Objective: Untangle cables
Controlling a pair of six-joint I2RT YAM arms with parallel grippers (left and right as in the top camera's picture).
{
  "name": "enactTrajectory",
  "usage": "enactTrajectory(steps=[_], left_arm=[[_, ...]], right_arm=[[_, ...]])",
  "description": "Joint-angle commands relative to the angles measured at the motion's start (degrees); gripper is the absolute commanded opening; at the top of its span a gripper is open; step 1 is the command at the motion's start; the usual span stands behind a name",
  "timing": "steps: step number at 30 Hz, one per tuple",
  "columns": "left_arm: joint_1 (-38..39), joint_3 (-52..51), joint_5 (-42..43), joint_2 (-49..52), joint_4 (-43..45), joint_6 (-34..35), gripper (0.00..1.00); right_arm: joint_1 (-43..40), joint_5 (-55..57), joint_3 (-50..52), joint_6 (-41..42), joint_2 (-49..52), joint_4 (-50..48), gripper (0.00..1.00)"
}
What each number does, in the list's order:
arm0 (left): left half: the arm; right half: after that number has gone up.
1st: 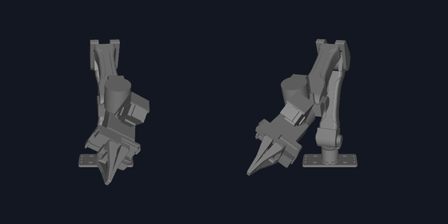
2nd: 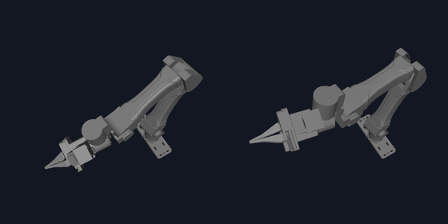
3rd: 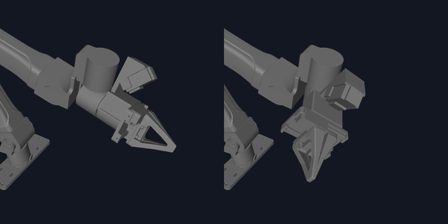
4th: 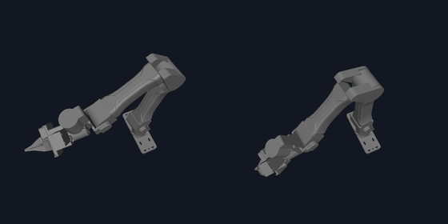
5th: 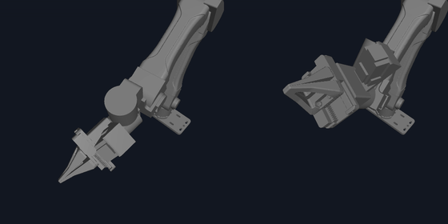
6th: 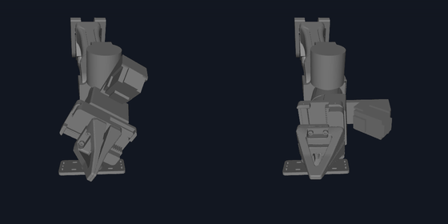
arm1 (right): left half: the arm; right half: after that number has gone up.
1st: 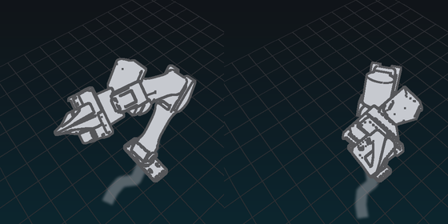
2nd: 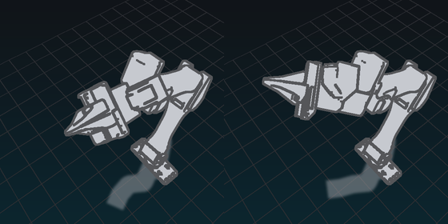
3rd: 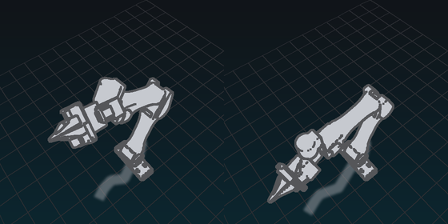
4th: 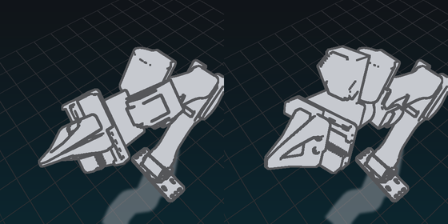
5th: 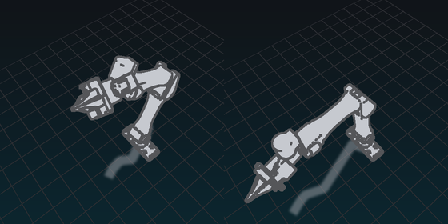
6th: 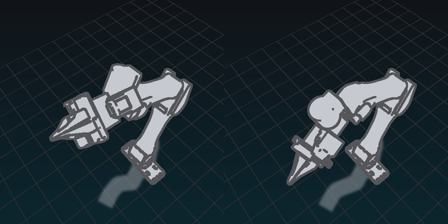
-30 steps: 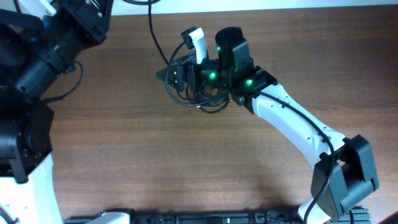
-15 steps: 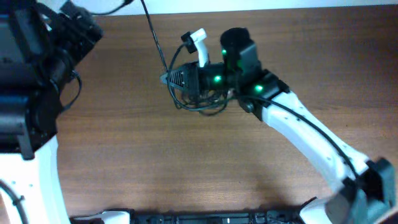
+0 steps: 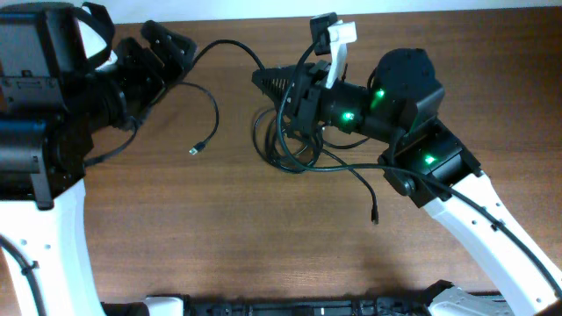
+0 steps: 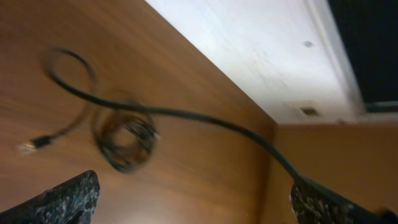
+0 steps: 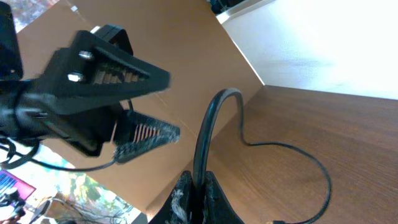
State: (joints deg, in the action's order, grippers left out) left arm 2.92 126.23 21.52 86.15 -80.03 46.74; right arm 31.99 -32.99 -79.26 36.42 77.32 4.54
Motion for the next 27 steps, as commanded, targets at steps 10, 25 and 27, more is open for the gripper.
enactTrajectory(steps=[10, 25, 27], left_arm=[[-0.09, 0.2, 8.07, 3.91, 2.89, 17.11, 0.84], [-0.09, 0.2, 14.73, 5.25, 3.02, 19.67, 0.36], [-0.09, 0.2, 14.49, 5.25, 3.04, 19.67, 0.3]], right_arm=[[5.25, 0.07, -0.68, 1.62, 2.25, -5.97, 0.04], [7.13, 0.46, -0.68, 1.57, 3.58, -5.22, 0.04], [7.1, 0.24, -0.68, 1.55, 3.58, -5.2, 0.04]])
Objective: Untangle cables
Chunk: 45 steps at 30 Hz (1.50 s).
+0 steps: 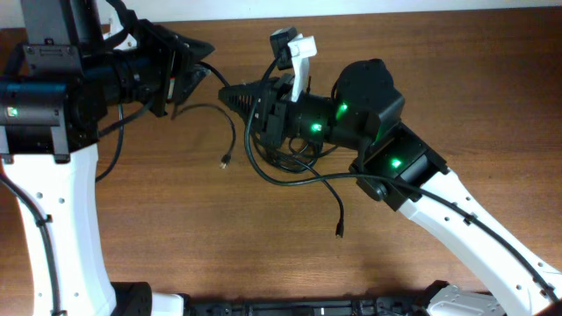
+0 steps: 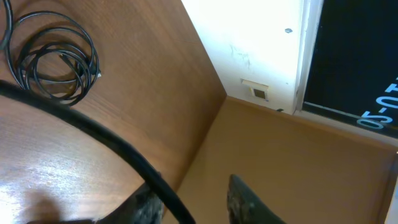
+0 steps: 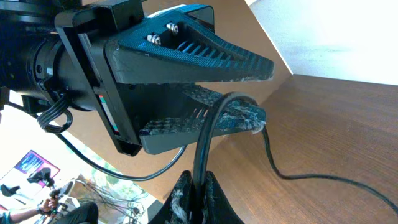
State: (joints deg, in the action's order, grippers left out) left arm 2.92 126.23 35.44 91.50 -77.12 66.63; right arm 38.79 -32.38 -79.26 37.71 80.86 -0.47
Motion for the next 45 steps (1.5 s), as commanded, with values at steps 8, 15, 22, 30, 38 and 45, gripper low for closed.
enactTrajectory(steps=[8, 15, 22, 30, 38, 45], left_arm=[[-0.09, 0.2, -4.2, -0.11, 3.34, -0.28, 0.0], [0.07, 0.2, -24.9, 1.46, 31.15, -34.93, 0.0], [0.07, 0.2, -43.3, 19.32, 45.4, -49.9, 0.0], [-12.57, 0.2, -70.16, 36.3, 59.56, -73.61, 0.0], [-17.55, 0.2, -49.88, 48.19, 60.26, -73.61, 0.08], [-16.0, 0.2, -51.23, 37.9, 54.14, -73.61, 0.91]], right_arm=[[0.15, 6.99, -0.68, -3.41, 0.15, 10.58, 0.63], [0.15, 24.76, -0.68, -3.41, 0.15, 29.94, 0.64], [0.15, 37.0, -0.68, -3.41, 0.15, 44.3, 0.64], [0.15, 37.64, -0.66, -3.41, 0.28, 46.8, 0.64], [0.15, 37.53, -0.66, -3.37, 7.85, 46.77, 0.64], [0.15, 35.87, -0.66, -3.39, 9.16, 50.86, 0.66]])
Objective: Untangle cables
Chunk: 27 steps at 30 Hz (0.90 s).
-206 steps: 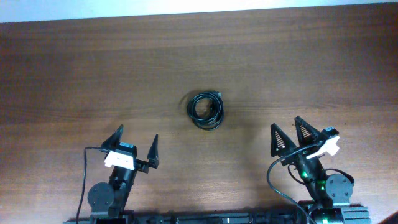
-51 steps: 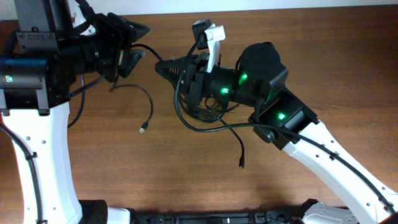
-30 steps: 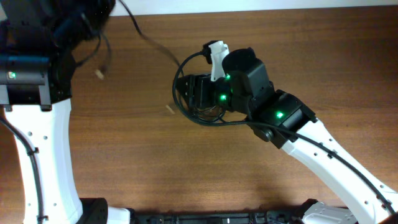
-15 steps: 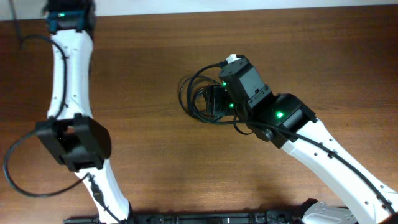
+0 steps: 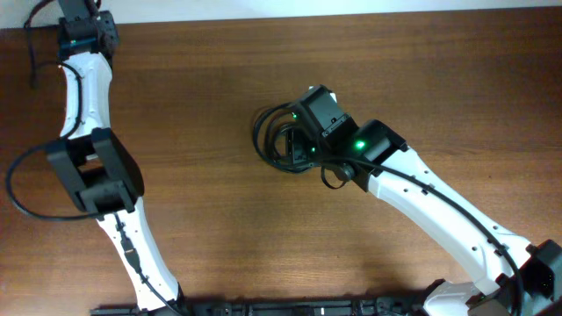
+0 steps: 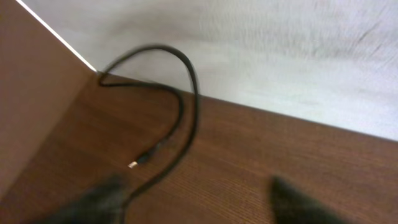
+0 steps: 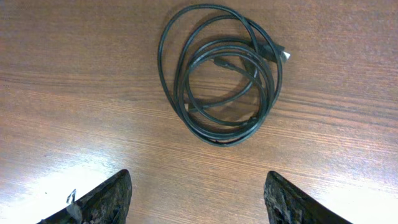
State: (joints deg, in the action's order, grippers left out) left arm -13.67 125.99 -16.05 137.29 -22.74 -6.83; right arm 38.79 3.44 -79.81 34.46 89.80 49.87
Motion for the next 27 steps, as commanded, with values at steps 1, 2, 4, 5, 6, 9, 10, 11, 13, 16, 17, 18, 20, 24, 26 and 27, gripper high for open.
enactTrajectory(steps=[1, 2, 4, 5, 6, 9, 10, 11, 13, 16, 17, 18, 20, 24, 26, 27], left_arm=[[0.72, 0.44, 0.22, -8.87, -1.49, -0.17, 0.91], [0.52, 0.44, -0.2, -8.87, -4.63, -0.87, 0.91], [-1.79, 0.44, -3.28, -6.01, -9.88, -3.21, 0.92], [-3.87, 0.44, -3.23, -4.02, -12.81, -3.15, 0.92], [-6.34, 0.44, -2.69, -1.86, -17.18, -3.15, 0.79], [-10.29, 0.44, 5.16, 2.05, -22.84, -3.15, 0.64], [-11.54, 0.44, 14.47, 3.67, -24.59, -3.13, 0.64], [-11.8, 0.44, 16.65, 4.44, -25.07, -3.13, 0.64], [-12.37, 0.42, 22.97, 6.84, -26.64, -3.13, 0.63], [-12.96, 0.42, 22.01, 8.35, -27.08, -3.13, 0.6], [-13.79, 0.42, 19.91, 8.96, -27.34, -3.1, 0.6], [-14.64, 0.42, 16.41, 9.18, -27.61, -3.1, 0.61], [-16.02, 0.44, 15.61, 9.18, -27.47, -3.15, 0.66], [-15.96, 4.98, 15.8, 9.16, -28.92, -3.13, 0.62], [-16.61, 4.57, 15.82, 11.06, -31.91, -3.13, 0.51], [-17.16, 4.5, 15.85, 12.96, -33.42, -3.1, 0.5]], right_arm=[[0.15, 0.04, -0.11, -0.13, 0.22, 0.55, 0.66], [0.15, 0.02, -0.11, -0.13, 0.22, 0.83, 0.66], [0.15, -0.37, -0.11, -0.13, 0.22, 1.99, 0.66], [0.15, -0.37, -0.11, -0.13, 0.24, 2.12, 0.66], [0.15, -0.37, -0.11, -0.13, 0.26, 1.97, 0.66], [0.15, -0.37, -0.11, -0.11, 0.26, 1.46, 0.67], [0.15, -0.37, -0.11, -0.11, 0.26, 1.33, 0.67], [0.15, -0.39, -0.11, -0.11, 0.26, 1.36, 0.67], [0.15, -0.39, -0.11, -0.11, 0.26, 1.38, 0.67], [0.15, -0.42, -0.11, -0.11, 0.26, 1.4, 0.67], [0.15, -0.42, -0.11, -0.11, 0.26, 1.4, 0.67], [0.15, -0.39, -0.11, -0.11, 0.26, 1.38, 0.67], [0.15, -0.39, -0.11, -0.11, 0.26, 1.31, 0.67], [0.15, -0.42, -0.11, -0.11, 0.26, 1.36, 0.67], [0.15, -0.39, -0.11, -0.11, 0.26, 1.33, 0.67], [0.15, -0.39, -0.11, -0.11, 0.26, 1.33, 0.67]])
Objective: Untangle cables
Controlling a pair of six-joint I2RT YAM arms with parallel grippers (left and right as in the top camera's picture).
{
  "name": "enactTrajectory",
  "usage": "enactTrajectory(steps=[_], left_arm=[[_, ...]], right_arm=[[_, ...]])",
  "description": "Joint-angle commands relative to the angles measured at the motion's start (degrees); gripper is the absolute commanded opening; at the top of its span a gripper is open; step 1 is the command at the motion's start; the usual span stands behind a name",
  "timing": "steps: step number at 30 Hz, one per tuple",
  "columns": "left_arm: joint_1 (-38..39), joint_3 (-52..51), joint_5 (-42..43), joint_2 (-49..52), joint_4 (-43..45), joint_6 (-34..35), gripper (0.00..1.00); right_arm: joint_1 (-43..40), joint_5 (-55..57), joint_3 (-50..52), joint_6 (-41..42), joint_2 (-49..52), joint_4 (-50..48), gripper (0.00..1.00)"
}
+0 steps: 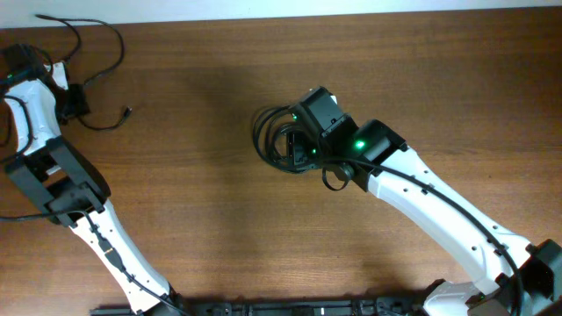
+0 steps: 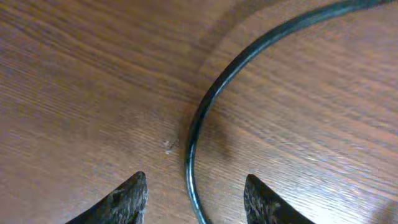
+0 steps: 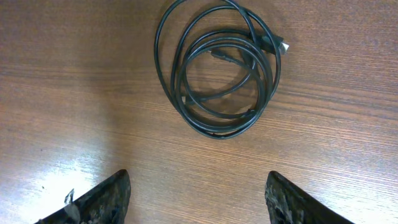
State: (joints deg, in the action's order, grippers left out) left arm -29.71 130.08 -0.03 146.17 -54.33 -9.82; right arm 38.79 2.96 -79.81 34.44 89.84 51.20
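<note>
A loose black cable (image 1: 112,39) lies in curves at the table's far left corner, its plug end (image 1: 127,111) pointing right. My left gripper (image 1: 75,102) is low over it and open; in the left wrist view the cable (image 2: 205,112) runs between the spread fingertips (image 2: 127,199) of the left gripper (image 2: 196,205) without being gripped. A second black cable, coiled in loops (image 3: 217,68), rests mid-table (image 1: 274,139). My right gripper (image 3: 199,199) hovers open above the coil (image 1: 297,147), holding nothing.
Brown wooden table (image 1: 193,202) with a white wall along its far edge. Both white arms stretch over the table: the left one up the left side, the right one from the lower right corner.
The left arm has swung from the far edge down to the far left corner, and the loose cable now lies on the table there between its open fingers. Right gripper and coil are nearly unchanged.
First my right gripper was shut on a cable, holding the tangle up, with the left gripper open nearby. Then both grippers met on that cable. Later the coil lay alone under the open right gripper, and the other cable was at the far left, where it now lies.
</note>
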Motion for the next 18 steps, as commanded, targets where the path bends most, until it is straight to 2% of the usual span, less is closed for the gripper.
enactTrajectory(steps=[1, 3, 4, 5, 6, 8, 9, 11, 13, 14, 16, 17, 18], left_arm=[[-1.49, 0.42, 0.26, 5.75, -2.91, -0.11, 0.43], [-1.57, 0.42, 3.8, 6.23, -3.23, -0.11, 0.25], [-1.57, 0.42, 8.39, 6.23, -3.21, 0.11, 0.09], [-1.57, 0.42, 11.06, 6.23, -3.17, 1.84, 0.02], [-1.29, 0.42, 15.78, 6.23, -2.95, 4.81, 0.0], [-0.79, 0.42, 27.76, 6.23, -1.7, 12.41, 0.0], [-0.42, 0.42, 32.76, 6.23, 0.0, 19.93, 0.0], [1.2, 0.42, 43.71, 6.23, 7.15, 44.22, 0.0], [3.56, 0.42, 54.99, 6.23, 19.67, 57.64, 0.0], [6.16, 0.44, 57.22, 6.19, 30.01, 66.23, 0.0], [8.81, 0.55, 52.33, 6.16, 41.44, 72.41, 0.0], [9.7, 0.55, 48.54, 6.16, 44.54, 72.78, 0.01], [9.86, 0.55, 47.65, 6.16, 45.31, 72.7, 0.14]], right_arm=[[0.15, 0.09, -0.11, -0.09, 0.22, 0.02, 0.67], [0.15, 0.09, -0.11, -0.09, 0.22, 0.02, 0.67], [0.15, 0.09, -0.11, -0.09, 0.22, -0.04, 0.67], [0.15, 0.09, -0.11, -0.09, 0.22, -0.07, 0.67], [0.15, 0.09, -0.11, -0.09, 0.22, -0.04, 0.67], [0.15, 0.09, -0.11, -0.09, 0.22, 0.0, 0.67], [0.15, 0.07, -0.11, -0.07, 0.22, 0.02, 0.67], [0.2, 0.02, -0.11, -0.07, 0.22, 0.02, 0.67], [0.2, 0.04, -0.11, -0.07, 0.22, 0.02, 0.67], [0.2, 0.04, -0.11, -0.07, 0.22, 0.02, 0.67], [0.2, -1.29, -0.11, -0.07, 0.22, 0.04, 0.67], [0.22, -1.53, -0.11, -0.07, 0.22, 0.07, 0.67], [0.2, -1.9, -0.11, -0.07, 0.22, 0.07, 0.67]])
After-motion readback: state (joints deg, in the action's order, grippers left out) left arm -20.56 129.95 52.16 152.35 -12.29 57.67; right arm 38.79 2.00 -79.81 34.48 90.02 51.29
